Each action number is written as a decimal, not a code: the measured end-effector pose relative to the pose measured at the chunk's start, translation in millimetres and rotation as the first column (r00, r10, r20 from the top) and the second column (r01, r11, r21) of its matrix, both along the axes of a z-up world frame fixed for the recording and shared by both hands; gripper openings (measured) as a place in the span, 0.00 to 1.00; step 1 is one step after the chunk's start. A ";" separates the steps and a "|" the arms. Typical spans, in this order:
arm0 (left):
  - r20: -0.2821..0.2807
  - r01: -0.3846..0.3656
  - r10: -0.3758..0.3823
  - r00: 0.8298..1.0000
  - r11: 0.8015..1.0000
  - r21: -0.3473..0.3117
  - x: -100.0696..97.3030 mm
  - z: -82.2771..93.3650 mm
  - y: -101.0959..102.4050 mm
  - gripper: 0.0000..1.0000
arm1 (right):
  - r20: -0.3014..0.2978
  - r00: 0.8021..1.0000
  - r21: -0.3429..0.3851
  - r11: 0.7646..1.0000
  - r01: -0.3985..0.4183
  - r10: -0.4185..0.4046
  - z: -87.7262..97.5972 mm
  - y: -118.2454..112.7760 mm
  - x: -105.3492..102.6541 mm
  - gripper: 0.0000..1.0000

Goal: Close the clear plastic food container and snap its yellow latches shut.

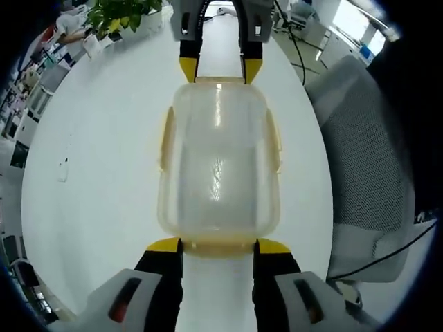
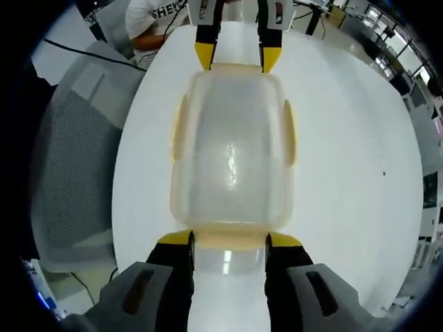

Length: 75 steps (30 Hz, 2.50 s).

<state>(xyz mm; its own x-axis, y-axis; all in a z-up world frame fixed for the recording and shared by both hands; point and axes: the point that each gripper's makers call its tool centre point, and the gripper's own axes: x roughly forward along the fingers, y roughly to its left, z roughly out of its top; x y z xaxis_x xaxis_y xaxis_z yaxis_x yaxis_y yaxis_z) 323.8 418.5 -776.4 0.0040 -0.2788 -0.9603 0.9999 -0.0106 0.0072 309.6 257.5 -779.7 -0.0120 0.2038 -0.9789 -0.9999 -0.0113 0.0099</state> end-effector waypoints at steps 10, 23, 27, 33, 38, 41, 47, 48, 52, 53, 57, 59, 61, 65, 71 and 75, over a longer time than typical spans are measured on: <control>0.005 0.003 -0.003 1.000 1.000 -0.016 1.0 0.9 -25.1 0.34 | 0.011 1.000 -0.013 1.000 0.002 -0.002 1.0 -25.5 1.0 0.36; -0.013 -0.008 0.008 1.000 0.999 -0.041 -3.5 1.0 -50.9 0.34 | 0.002 1.000 -0.024 1.000 -0.013 0.013 2.7 -51.9 -1.8 0.36; -0.018 -0.010 0.010 1.000 0.999 -0.048 -4.1 -1.0 -58.5 0.34 | 0.000 1.000 -0.027 1.000 -0.013 0.013 3.1 -59.4 -1.3 0.36; -0.022 -0.003 0.002 1.000 0.999 -0.050 -2.0 -0.2 -67.8 0.34 | -0.004 1.000 -0.029 1.000 -0.004 0.004 2.4 -67.3 -1.7 0.36; -0.027 -0.002 0.001 1.000 0.999 -0.053 -1.4 -0.9 -75.8 0.34 | -0.007 1.000 -0.036 0.999 -0.002 0.001 2.2 -75.6 -1.3 0.36; -0.029 -0.001 0.000 1.000 0.998 -0.056 -1.5 -1.9 -79.6 0.34 | -0.010 1.000 -0.037 0.999 0.000 -0.001 1.2 -79.9 -1.3 0.36; -0.031 0.000 -0.002 1.000 0.998 -0.061 -1.1 -1.8 -84.6 0.34 | -0.012 1.000 -0.028 1.000 0.003 -0.004 0.5 -84.7 -0.9 0.37; -0.032 -0.001 -0.001 0.999 0.998 -0.060 -1.5 -2.2 -85.7 0.34 | -0.013 1.000 -0.030 1.000 0.003 -0.003 0.5 -85.2 -0.8 0.37; -0.037 0.001 -0.003 0.999 0.998 -0.062 -0.2 -3.0 -88.2 0.34 | -0.014 1.000 -0.039 0.999 0.000 -0.001 -0.9 -87.8 -0.4 0.37; -0.034 0.004 -0.006 0.999 0.998 -0.058 0.9 -3.6 -88.2 0.34 | -0.016 1.000 -0.037 0.999 0.006 -0.006 -1.7 -87.8 -0.6 0.37; -0.040 -0.001 -0.001 0.999 0.998 -0.060 -0.8 -3.9 -89.3 0.34 | -0.012 1.000 -0.042 0.999 0.004 -0.004 -3.6 -89.3 -0.4 0.37; -0.037 0.002 -0.004 0.999 0.998 -0.061 -0.3 -4.7 -89.2 0.34 | -0.014 1.000 -0.038 0.999 0.006 -0.006 -3.9 -89.3 -1.3 0.37; -0.041 -0.005 0.002 0.999 0.998 -0.068 -0.4 -5.2 -89.8 0.34 | -0.010 1.000 -0.036 0.999 0.007 -0.008 -4.6 -90.1 -0.7 0.37; -0.052 -0.011 0.007 0.999 0.997 -0.075 -3.3 -9.3 -91.0 0.34 | -0.007 1.000 -0.041 0.999 0.008 -0.009 -9.1 -91.2 -1.5 0.37; -0.043 -0.001 -0.002 0.999 0.998 -0.066 -3.6 -12.4 -90.0 0.34 | -0.007 1.000 -0.024 0.999 0.025 -0.025 -9.9 -89.9 -2.8 0.37; -0.045 0.001 -0.004 0.999 0.998 -0.063 -4.5 -12.5 -90.0 0.34 | -0.001 1.000 -0.017 1.000 0.022 -0.022 -12.9 -90.0 -3.8 0.37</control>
<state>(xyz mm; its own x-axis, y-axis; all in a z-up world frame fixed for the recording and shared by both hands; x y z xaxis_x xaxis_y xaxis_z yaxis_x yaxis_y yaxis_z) 319.3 328.6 -788.9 -0.0393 -0.3385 -0.9402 0.9992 -0.0136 -0.0368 305.8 167.5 -792.6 -0.0091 0.1874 -0.9822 -0.9999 0.0110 0.0114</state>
